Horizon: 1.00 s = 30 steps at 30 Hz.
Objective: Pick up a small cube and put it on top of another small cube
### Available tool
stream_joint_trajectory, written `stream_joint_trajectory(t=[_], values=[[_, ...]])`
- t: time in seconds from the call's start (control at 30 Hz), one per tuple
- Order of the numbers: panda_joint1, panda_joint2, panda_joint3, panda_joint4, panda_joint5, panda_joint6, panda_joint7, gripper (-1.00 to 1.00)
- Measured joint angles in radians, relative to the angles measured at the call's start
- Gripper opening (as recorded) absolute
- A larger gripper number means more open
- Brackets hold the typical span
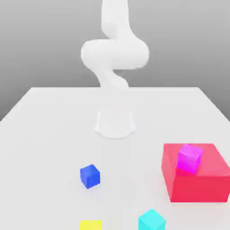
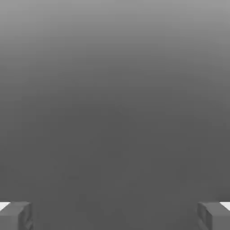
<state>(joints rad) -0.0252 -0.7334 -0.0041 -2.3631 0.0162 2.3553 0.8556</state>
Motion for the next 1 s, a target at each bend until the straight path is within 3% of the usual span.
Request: stream_joint_trajectory(t=[0.4, 0.6, 0.87, 0.9, 1.0], values=[[-0.144, 0.395, 0.024, -0.353, 0.057, 0.316, 0.351, 0.00], [-0.233, 0.661, 0.035, -0.548, 0.006, 0.524, 0.619, 0.00], [-0.224, 0.972, 0.008, -0.527, -0.014, 0.774, 0.668, 0.00], [-0.222, 0.991, 0.006, -0.524, -0.015, 0.790, 0.669, -1.00], [-0.222, 0.991, 0.006, -0.524, -0.015, 0.791, 0.670, -1.00]])
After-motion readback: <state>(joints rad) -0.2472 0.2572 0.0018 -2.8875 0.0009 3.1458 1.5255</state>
